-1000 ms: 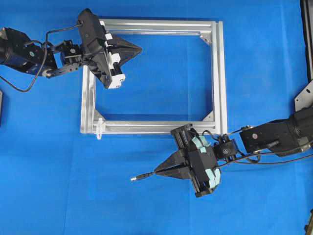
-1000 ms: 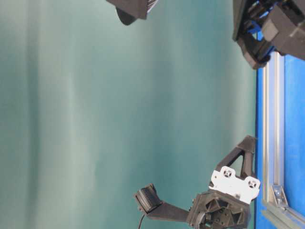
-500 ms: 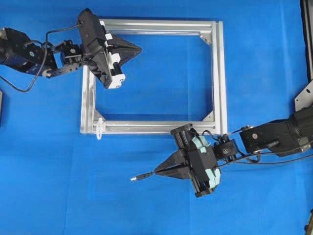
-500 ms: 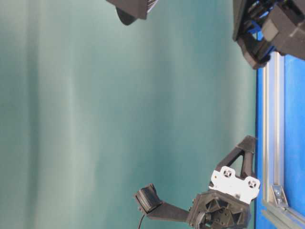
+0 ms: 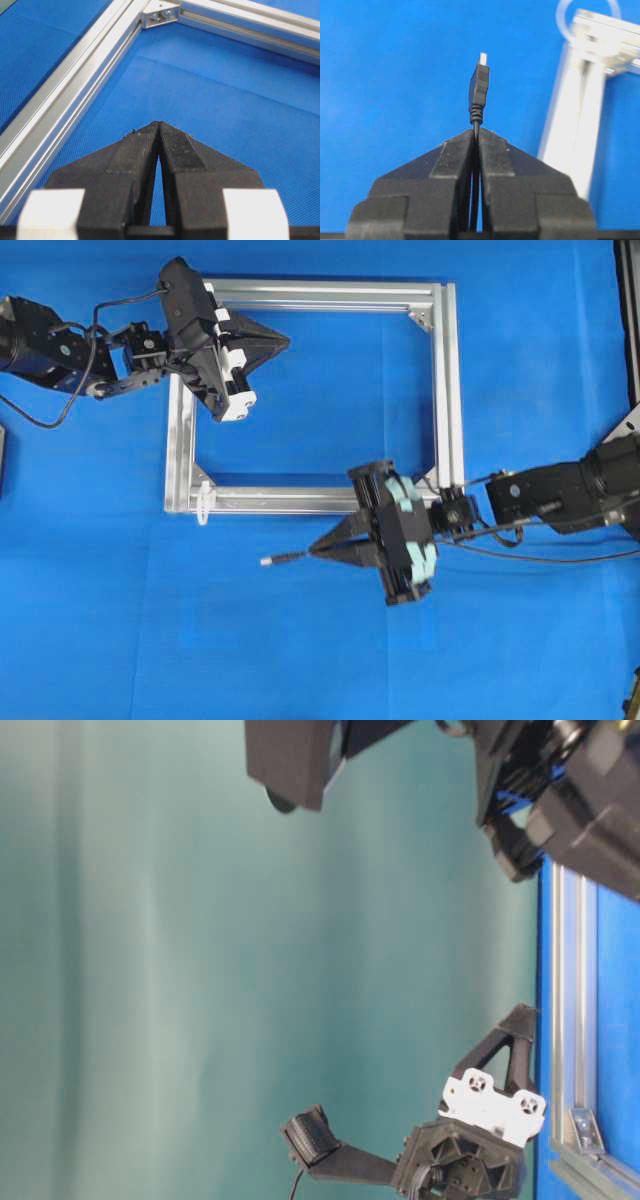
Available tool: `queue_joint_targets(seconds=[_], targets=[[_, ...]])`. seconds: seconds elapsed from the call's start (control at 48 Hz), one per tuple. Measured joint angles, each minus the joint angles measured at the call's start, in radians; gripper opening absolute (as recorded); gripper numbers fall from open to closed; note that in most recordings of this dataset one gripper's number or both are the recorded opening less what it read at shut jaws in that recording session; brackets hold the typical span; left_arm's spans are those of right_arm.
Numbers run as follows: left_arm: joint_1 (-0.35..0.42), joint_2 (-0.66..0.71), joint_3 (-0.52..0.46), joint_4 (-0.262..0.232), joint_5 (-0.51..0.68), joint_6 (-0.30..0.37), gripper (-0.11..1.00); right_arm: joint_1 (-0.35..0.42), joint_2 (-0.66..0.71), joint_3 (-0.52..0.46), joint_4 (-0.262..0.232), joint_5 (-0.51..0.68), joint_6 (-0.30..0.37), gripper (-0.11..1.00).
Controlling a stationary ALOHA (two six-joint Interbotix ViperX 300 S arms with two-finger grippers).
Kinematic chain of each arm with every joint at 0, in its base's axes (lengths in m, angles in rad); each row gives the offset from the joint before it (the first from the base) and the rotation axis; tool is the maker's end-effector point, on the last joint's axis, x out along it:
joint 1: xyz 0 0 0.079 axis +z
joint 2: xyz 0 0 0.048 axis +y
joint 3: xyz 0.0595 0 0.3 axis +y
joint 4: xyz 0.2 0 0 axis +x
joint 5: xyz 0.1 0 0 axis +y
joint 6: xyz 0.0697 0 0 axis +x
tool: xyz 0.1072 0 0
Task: Insert the wire through the string loop located on the left side.
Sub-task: 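Carry the cable plug with the right gripper toward the white zip-tie loop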
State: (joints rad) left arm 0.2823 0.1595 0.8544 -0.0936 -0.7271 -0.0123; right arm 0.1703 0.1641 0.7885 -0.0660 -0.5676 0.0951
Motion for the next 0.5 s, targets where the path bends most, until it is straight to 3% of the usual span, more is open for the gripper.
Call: queue_joint_targets(seconds=[0.208, 0.5], targets=[[0.0, 0.0, 0.0, 0.002, 0.0, 0.0, 0.0, -0.069, 0.0, 0.002, -0.002, 0.0, -0.002, -0.01], [-0.002, 0.0, 0.002, 0.0, -0.002, 0.0, 0.0, -0.095, 0.0, 0.0, 0.0, 0.002, -0.002, -0.01]])
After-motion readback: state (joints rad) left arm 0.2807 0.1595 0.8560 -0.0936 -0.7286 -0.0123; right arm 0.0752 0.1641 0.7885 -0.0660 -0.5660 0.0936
